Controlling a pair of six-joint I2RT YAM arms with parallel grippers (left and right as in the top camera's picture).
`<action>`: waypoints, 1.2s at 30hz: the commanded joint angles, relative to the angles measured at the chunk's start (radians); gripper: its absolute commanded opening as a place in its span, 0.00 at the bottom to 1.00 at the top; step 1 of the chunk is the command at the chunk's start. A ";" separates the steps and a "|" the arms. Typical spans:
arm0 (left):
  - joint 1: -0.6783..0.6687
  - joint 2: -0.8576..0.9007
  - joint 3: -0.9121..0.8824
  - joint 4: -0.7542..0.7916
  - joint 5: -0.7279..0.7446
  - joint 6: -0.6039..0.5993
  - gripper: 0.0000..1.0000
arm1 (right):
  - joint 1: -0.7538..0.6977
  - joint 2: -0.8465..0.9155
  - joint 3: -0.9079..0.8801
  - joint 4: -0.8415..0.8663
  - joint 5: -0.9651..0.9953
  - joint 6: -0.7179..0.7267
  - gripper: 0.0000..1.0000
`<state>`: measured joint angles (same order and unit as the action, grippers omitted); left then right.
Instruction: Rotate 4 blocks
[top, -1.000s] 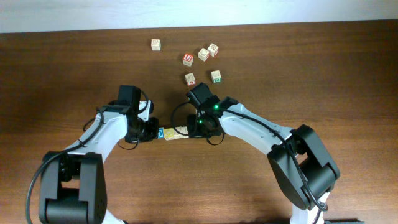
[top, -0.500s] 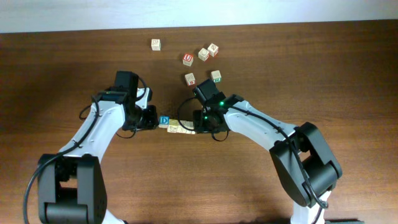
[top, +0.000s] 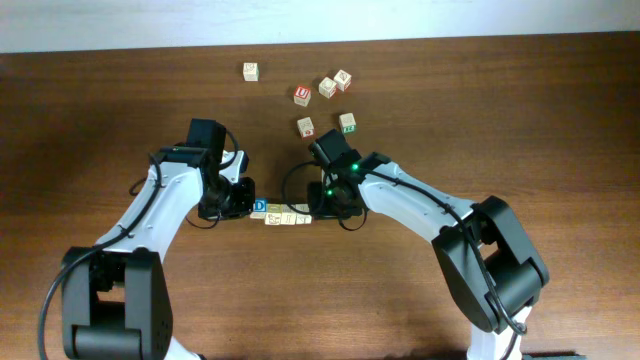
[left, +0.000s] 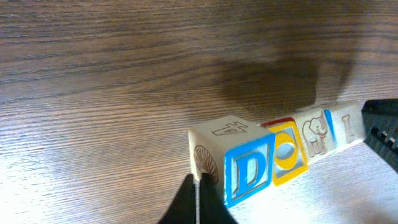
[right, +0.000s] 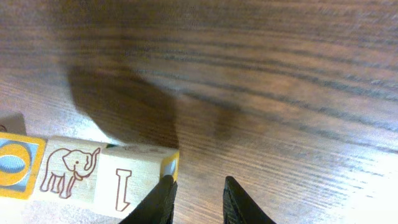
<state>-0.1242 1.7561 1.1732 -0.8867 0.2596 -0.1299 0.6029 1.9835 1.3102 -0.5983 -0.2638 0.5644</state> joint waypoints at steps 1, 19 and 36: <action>-0.018 0.013 -0.019 0.003 0.030 0.004 0.00 | 0.032 0.002 0.019 0.007 -0.065 -0.006 0.27; -0.017 0.080 -0.080 0.033 0.027 0.005 0.22 | 0.032 0.002 0.019 0.000 -0.064 -0.006 0.27; -0.015 0.080 -0.053 0.081 -0.179 0.004 0.72 | 0.028 0.002 0.020 0.005 -0.038 -0.007 0.28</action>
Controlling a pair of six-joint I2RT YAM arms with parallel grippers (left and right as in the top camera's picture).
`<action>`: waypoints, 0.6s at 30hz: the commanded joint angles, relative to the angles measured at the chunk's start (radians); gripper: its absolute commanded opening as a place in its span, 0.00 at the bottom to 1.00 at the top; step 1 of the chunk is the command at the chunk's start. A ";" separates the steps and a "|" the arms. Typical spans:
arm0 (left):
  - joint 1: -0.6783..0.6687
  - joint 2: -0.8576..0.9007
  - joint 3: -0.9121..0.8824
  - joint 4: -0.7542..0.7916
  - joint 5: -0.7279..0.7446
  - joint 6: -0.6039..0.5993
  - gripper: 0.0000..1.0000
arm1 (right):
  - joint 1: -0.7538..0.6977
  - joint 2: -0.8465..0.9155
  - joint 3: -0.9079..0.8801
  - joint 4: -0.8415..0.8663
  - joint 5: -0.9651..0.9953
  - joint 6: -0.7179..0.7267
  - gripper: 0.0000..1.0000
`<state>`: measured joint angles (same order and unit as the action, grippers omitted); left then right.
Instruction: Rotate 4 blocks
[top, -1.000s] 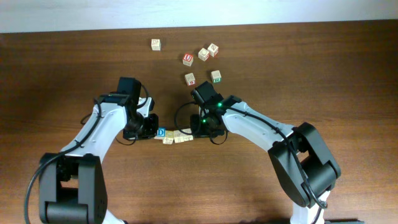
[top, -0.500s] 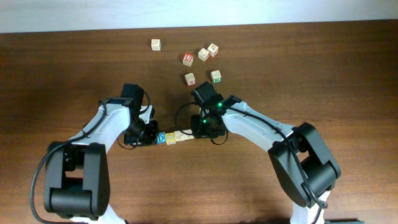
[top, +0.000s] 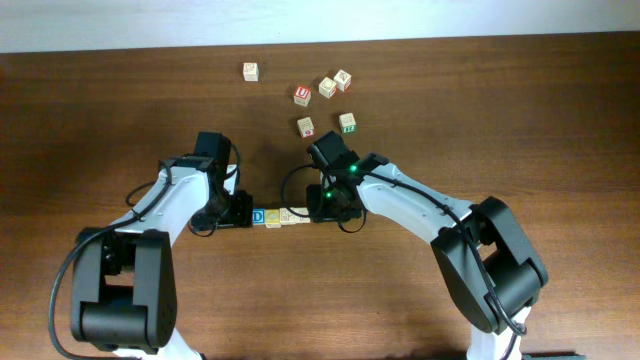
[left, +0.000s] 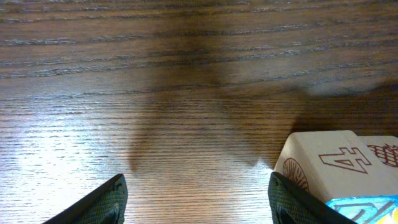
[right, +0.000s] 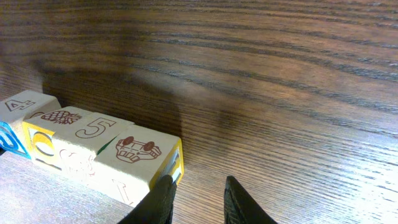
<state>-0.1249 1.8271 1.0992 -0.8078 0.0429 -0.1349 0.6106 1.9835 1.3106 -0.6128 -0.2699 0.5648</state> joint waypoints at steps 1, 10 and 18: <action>-0.014 0.009 0.043 -0.003 0.038 0.009 0.74 | 0.013 0.002 0.021 0.018 -0.032 -0.010 0.30; -0.014 0.009 0.109 -0.051 0.012 0.010 0.90 | -0.024 0.002 0.025 0.013 -0.033 -0.030 0.49; -0.014 0.009 0.109 -0.091 -0.043 0.009 0.85 | -0.022 0.002 0.025 -0.017 -0.032 -0.025 0.62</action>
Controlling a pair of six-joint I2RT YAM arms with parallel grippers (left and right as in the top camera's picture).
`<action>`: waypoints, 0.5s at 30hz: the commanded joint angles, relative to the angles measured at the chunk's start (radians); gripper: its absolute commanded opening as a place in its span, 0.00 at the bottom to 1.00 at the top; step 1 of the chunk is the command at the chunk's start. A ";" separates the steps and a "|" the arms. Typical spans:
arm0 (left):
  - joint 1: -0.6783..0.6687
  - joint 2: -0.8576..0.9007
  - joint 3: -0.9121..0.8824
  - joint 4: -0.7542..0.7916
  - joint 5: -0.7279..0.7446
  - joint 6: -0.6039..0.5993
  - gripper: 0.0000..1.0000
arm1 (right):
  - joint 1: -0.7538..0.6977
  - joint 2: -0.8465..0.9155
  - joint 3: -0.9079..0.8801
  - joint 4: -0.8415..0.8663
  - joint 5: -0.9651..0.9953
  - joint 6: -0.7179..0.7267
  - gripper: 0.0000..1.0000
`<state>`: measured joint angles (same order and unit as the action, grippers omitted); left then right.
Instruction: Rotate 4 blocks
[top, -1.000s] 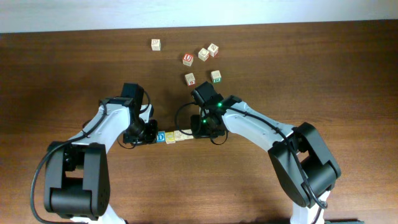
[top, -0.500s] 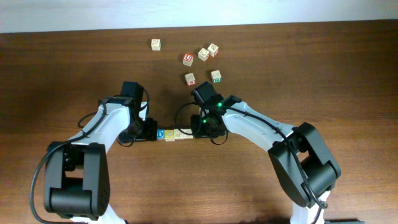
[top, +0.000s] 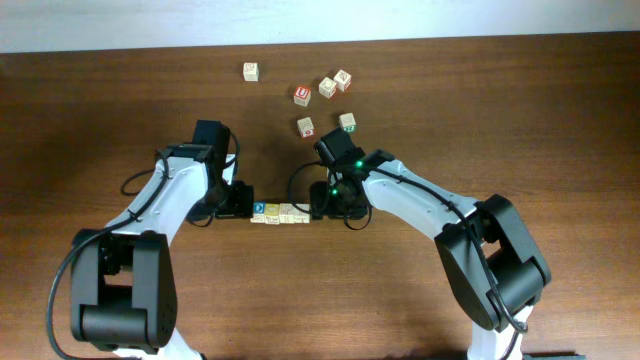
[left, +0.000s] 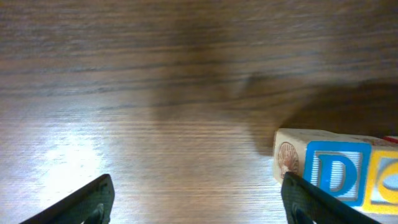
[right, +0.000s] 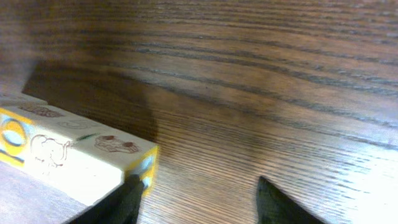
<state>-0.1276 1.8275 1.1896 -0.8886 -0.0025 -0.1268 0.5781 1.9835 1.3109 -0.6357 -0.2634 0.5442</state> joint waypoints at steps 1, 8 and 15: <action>-0.012 0.009 0.019 -0.011 -0.002 0.001 0.85 | 0.010 0.002 0.025 0.006 -0.039 -0.004 0.64; 0.001 0.009 0.019 -0.011 -0.002 -0.006 0.88 | 0.009 0.002 0.025 -0.020 -0.011 0.038 0.74; 0.002 0.009 0.019 -0.011 -0.002 -0.006 0.89 | -0.023 0.002 0.026 -0.095 0.069 0.177 0.85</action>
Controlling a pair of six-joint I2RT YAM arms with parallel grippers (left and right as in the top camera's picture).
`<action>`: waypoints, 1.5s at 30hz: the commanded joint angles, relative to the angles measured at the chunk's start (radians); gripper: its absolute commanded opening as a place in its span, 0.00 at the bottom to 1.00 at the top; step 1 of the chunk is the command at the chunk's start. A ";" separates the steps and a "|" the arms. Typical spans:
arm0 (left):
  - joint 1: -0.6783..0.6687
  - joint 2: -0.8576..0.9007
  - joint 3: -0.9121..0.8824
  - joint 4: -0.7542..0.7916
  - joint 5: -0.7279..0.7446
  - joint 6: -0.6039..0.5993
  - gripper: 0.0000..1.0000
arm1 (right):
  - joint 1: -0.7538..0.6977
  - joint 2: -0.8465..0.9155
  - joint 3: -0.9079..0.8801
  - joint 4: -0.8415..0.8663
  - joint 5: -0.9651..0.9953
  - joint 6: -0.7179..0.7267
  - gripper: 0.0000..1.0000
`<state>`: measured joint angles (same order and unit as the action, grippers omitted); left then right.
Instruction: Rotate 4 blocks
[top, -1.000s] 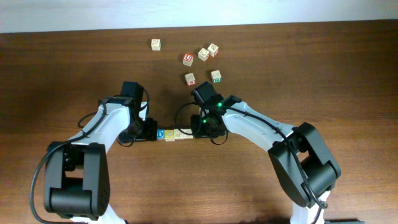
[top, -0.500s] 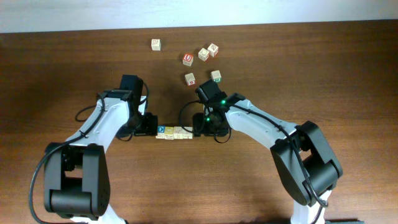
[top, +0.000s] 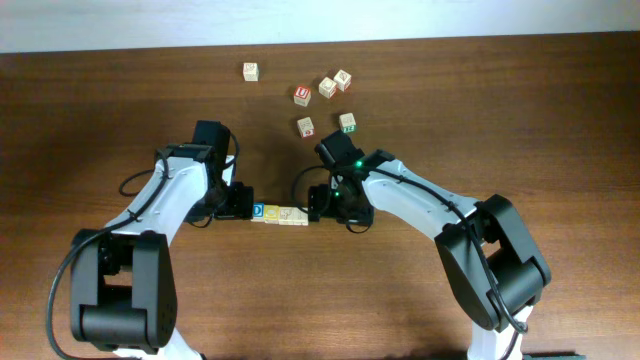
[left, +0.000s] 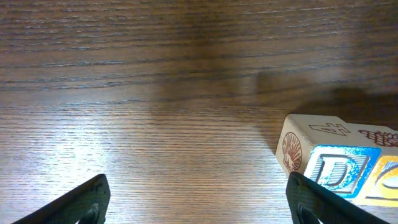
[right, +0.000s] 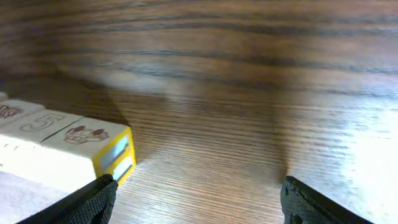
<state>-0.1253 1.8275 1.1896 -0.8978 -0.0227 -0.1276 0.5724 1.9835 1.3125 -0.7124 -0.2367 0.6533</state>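
Observation:
Several letter blocks lie end to end in a short row (top: 279, 214) on the wooden table, between my two grippers. At its left end is the blue D block (left: 333, 171), with a 4 on its top face. The right end is a yellow-edged block (right: 93, 152). My left gripper (top: 234, 206) is open just left of the row, its right fingertip (left: 311, 202) under the D block in the left wrist view. My right gripper (top: 326, 205) is open just right of the row, its left fingertip (right: 93, 200) by the yellow-edged block. Neither holds anything.
Several loose blocks lie at the back of the table: one alone (top: 250, 71), a cluster (top: 327, 87), and a pair (top: 347, 122) just behind my right arm. The table's far edge meets a white wall (top: 320, 20).
My right gripper's fingers stand wider apart than before. The left gripper is still open beside the D block. The row shows more of its top faces in the left wrist view.
At first my left gripper was shut and my right nearly shut, each against one end of the row. Then the left stood open with the right unchanged, and the row showed other faces. Later both were open, and both remain open beside the resting row.

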 joint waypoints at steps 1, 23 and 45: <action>-0.001 0.009 0.019 -0.002 0.018 -0.006 0.89 | -0.021 0.002 0.025 -0.024 0.050 0.081 0.85; 0.014 0.009 0.199 -0.042 0.051 -0.006 0.31 | -0.024 0.002 0.029 -0.024 0.061 0.079 0.60; -0.101 0.187 0.199 0.024 0.195 -0.017 0.03 | -0.024 0.002 0.029 -0.014 0.061 0.076 0.19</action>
<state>-0.2253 2.0033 1.3777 -0.8677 0.1547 -0.1390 0.5522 1.9835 1.3193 -0.7288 -0.1768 0.7315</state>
